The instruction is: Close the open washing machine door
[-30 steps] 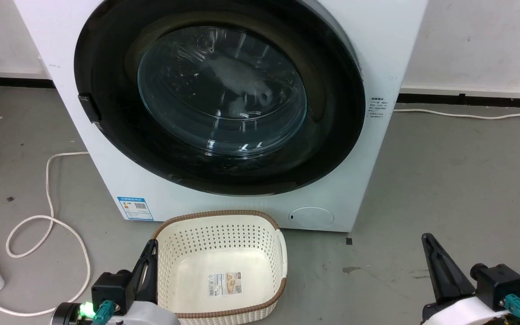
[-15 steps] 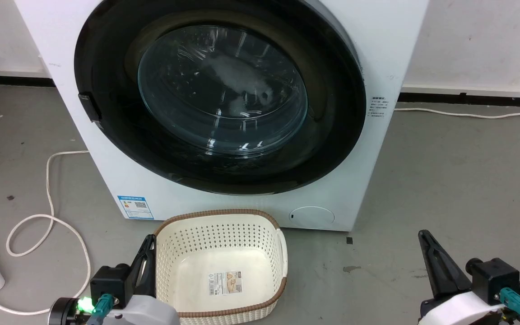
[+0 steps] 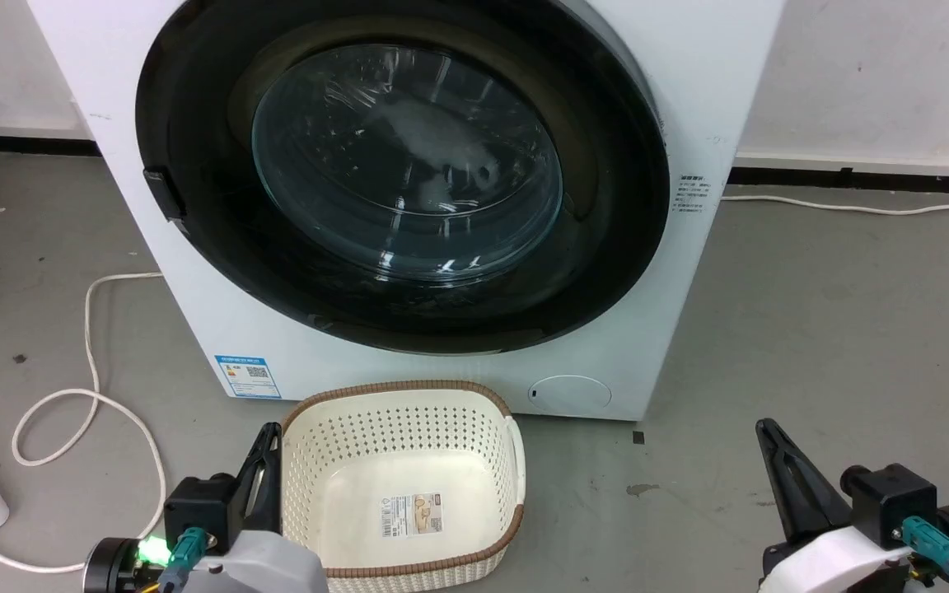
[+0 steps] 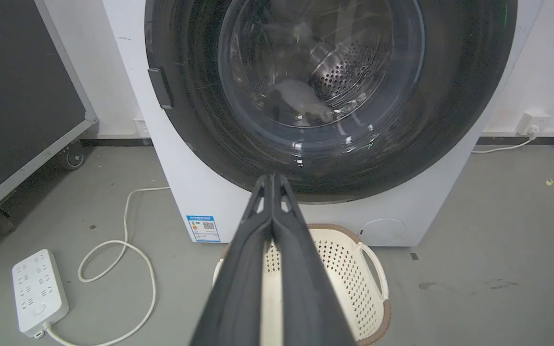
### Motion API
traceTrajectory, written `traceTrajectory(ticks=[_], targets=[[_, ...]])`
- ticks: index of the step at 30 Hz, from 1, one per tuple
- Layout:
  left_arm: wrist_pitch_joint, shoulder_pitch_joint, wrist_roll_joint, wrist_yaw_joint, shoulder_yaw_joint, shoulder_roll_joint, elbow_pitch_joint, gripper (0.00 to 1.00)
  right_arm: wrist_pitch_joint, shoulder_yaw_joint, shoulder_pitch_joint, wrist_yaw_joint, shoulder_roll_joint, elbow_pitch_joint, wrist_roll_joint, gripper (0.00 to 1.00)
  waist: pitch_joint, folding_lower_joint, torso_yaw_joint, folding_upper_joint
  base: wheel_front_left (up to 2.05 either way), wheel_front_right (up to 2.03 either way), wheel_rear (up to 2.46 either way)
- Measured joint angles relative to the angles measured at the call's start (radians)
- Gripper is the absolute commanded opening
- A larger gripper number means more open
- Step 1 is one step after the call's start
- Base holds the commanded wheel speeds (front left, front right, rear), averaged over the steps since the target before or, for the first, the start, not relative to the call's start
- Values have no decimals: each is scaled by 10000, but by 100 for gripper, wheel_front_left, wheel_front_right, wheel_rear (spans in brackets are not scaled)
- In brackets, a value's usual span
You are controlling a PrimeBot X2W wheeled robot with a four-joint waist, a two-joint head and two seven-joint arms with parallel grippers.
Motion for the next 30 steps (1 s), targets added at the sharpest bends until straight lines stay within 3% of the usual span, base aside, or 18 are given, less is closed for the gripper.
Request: traceTrajectory(ticks=[30], targets=[[441, -47, 261, 90, 121, -33, -276, 0, 443, 102, -152, 0, 2, -123, -180, 0, 39, 0, 18, 0, 0, 0, 0]])
